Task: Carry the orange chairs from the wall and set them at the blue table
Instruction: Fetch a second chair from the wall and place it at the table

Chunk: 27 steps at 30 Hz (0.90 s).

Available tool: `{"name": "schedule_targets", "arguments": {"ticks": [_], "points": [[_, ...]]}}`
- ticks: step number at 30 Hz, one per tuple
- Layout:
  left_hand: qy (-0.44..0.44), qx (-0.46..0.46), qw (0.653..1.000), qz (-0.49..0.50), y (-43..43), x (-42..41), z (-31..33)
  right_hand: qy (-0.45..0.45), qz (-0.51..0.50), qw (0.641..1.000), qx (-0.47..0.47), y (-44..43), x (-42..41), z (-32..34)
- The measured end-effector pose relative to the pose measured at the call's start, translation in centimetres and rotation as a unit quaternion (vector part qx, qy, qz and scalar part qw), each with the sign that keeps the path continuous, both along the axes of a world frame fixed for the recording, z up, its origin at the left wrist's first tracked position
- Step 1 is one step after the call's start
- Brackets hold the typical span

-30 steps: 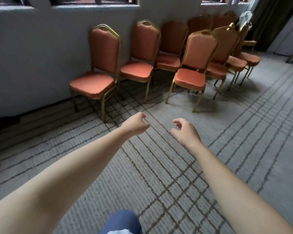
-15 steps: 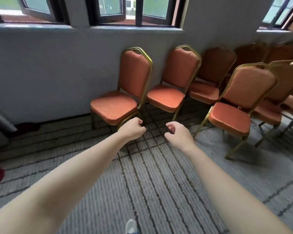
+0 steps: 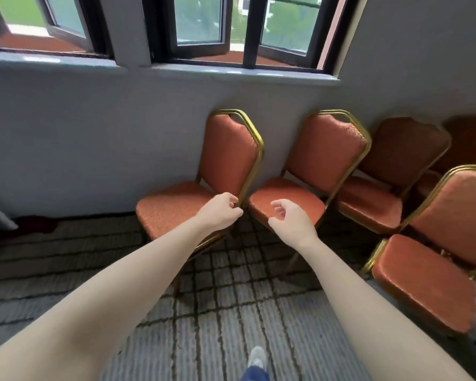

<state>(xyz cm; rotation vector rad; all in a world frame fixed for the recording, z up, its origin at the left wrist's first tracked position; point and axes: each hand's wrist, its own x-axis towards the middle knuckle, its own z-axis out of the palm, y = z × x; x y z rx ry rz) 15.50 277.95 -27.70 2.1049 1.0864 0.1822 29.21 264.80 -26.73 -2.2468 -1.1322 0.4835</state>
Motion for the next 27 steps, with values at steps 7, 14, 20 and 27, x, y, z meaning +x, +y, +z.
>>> {"name": "schedule_targets", "arguments": {"ticks": [7, 14, 20, 27], "points": [[-0.031, -0.027, 0.996, 0.076, 8.3, 12.2, 1.1, -0.008, 0.059, 0.998, 0.005, 10.9, 14.2, 1.4], [-0.048, -0.026, 0.993, 0.104, 17.7, 21.2, 0.5, 0.002, 0.097, 0.995, 0.003, 21.7, 24.3, 0.1], [-0.04, -0.037, 0.991, 0.124, 27.4, 28.6, -0.7, -0.002, 0.13, 0.992, 0.006, 32.7, 31.1, -0.8], [-0.027, -0.072, 0.984, 0.163, 36.2, 34.1, -1.9, 0.024, 0.163, 0.986, -0.012, 43.9, 36.1, -1.8]]}}
